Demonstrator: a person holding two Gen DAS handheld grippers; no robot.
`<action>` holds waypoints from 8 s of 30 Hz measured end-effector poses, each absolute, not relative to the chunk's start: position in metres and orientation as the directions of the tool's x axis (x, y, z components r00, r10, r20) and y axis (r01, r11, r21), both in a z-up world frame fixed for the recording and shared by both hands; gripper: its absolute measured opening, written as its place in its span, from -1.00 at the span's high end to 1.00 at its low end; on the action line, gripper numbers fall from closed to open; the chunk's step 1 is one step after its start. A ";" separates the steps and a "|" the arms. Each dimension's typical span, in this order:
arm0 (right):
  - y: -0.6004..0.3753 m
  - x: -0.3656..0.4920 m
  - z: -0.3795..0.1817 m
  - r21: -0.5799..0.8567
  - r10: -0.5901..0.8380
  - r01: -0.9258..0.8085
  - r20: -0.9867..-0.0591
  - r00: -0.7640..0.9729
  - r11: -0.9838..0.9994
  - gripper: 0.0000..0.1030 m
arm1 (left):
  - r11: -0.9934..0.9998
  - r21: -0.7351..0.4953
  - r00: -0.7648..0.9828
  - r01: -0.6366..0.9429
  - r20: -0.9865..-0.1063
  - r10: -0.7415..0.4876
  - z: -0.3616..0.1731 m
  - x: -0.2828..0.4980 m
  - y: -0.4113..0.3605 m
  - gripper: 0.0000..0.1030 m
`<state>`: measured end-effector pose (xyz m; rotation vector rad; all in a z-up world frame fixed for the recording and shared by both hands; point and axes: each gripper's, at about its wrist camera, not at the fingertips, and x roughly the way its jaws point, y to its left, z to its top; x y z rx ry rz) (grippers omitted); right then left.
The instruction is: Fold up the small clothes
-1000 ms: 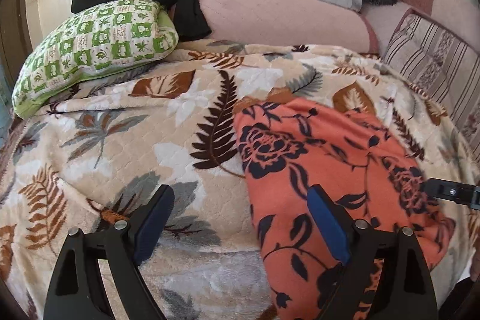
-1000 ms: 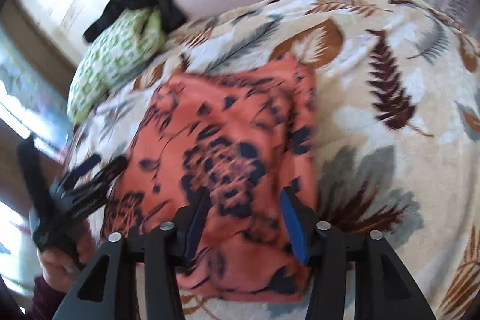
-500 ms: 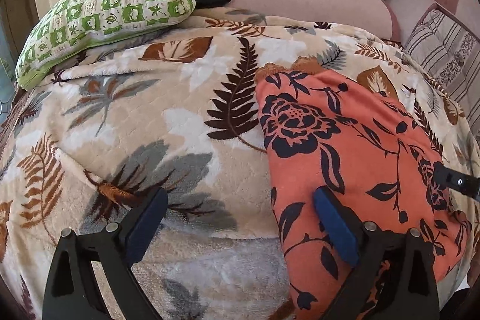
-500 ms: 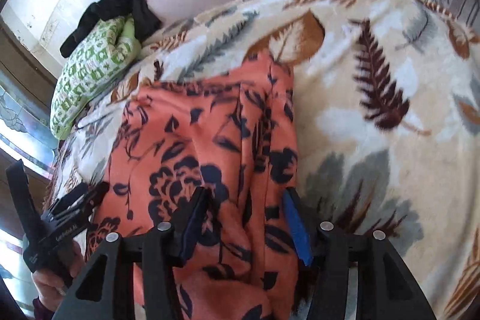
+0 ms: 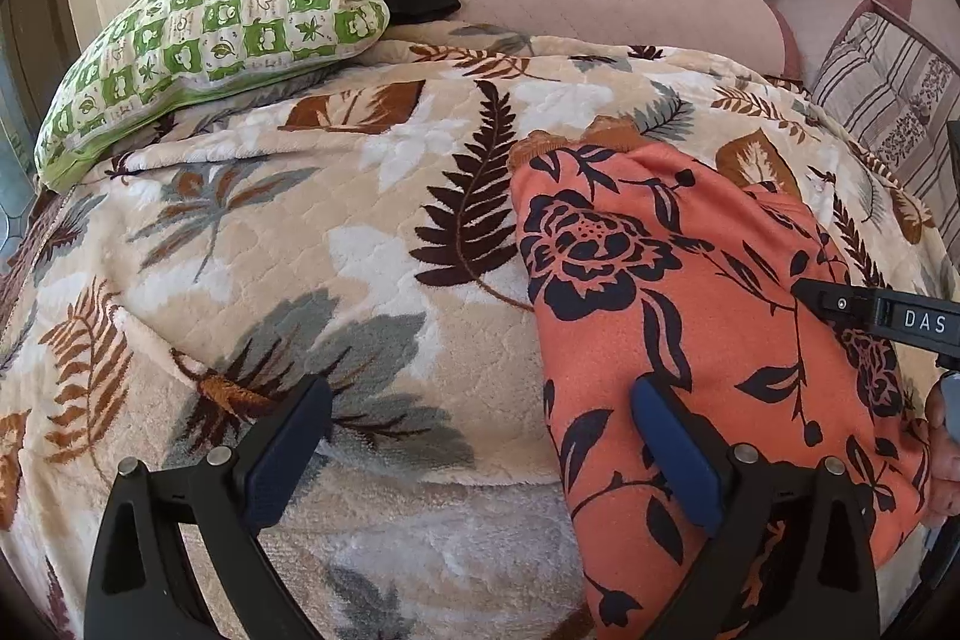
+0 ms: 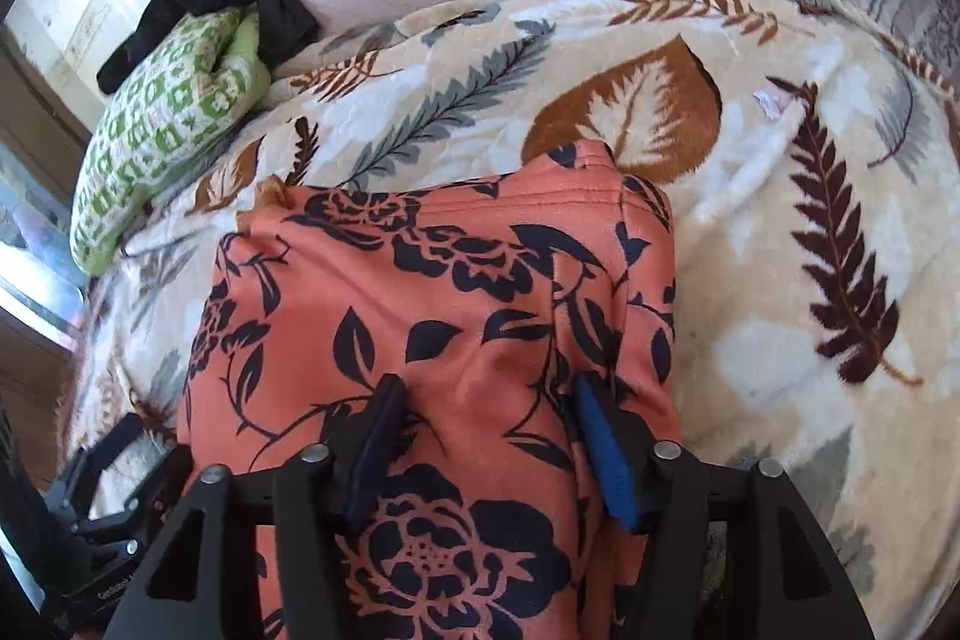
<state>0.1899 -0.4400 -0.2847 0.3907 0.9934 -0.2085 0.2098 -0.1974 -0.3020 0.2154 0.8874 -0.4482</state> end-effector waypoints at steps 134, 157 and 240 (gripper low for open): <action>-0.330 0.187 -0.242 0.476 0.270 0.042 -0.565 0.779 0.878 0.20 | 0.794 -0.251 0.442 0.554 -0.719 -0.536 -0.244 0.210 -0.098 0.12; -0.297 0.197 -0.294 0.452 0.272 0.099 -0.683 0.678 0.887 0.20 | 0.835 -0.218 0.374 0.505 -0.817 -0.439 -0.294 0.214 -0.074 -0.02; -0.249 0.140 -0.278 0.183 0.128 0.035 -0.799 0.588 0.983 0.37 | 0.957 0.134 0.610 0.257 -0.790 -0.053 -0.292 0.174 -0.071 -0.74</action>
